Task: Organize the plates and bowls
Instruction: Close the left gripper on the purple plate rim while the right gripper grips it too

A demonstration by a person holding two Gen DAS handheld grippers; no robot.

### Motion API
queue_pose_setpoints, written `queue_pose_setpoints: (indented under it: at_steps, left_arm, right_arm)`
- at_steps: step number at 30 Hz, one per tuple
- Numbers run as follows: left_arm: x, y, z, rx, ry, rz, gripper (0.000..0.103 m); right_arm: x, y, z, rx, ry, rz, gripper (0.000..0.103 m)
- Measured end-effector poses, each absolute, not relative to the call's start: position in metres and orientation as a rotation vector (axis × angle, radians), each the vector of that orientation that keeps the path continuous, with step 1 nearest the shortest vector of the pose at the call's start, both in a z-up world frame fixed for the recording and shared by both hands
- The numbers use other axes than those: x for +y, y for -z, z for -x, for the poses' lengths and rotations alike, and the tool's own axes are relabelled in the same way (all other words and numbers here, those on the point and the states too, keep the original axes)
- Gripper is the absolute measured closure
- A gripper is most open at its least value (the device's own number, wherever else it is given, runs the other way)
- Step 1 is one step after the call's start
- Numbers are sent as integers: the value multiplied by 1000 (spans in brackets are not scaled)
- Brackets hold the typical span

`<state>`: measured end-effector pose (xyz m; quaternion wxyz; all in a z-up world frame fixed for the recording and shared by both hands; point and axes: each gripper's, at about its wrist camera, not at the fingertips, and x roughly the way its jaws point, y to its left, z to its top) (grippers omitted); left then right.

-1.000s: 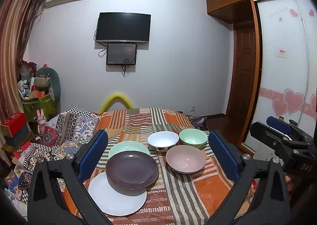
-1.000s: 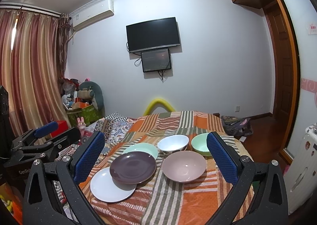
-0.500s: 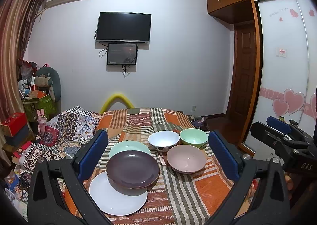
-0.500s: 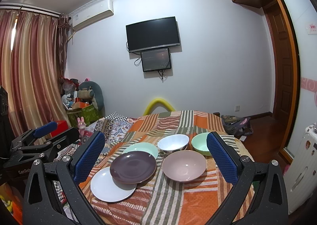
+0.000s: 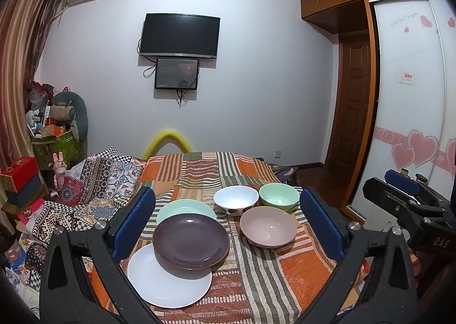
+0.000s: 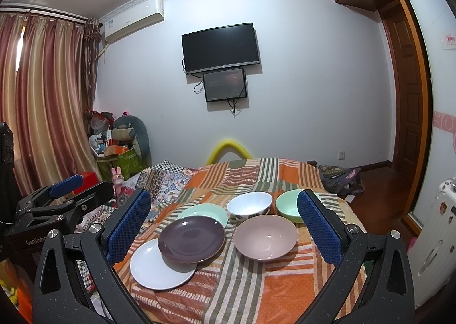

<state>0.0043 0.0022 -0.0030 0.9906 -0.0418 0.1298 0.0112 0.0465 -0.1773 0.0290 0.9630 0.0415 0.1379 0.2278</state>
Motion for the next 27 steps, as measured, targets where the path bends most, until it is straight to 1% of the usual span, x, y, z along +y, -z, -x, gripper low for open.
queue_pose_setpoints:
  at_steps: [19, 27]
  left_arm:
    - [8, 12, -19, 273, -2, 76, 0]
    - [42, 32, -51, 368, -6, 76, 0]
  right_arm:
    - [-168, -25, -57, 299, -466, -78, 1]
    - [-149, -3, -85, 372, -479, -80, 1]
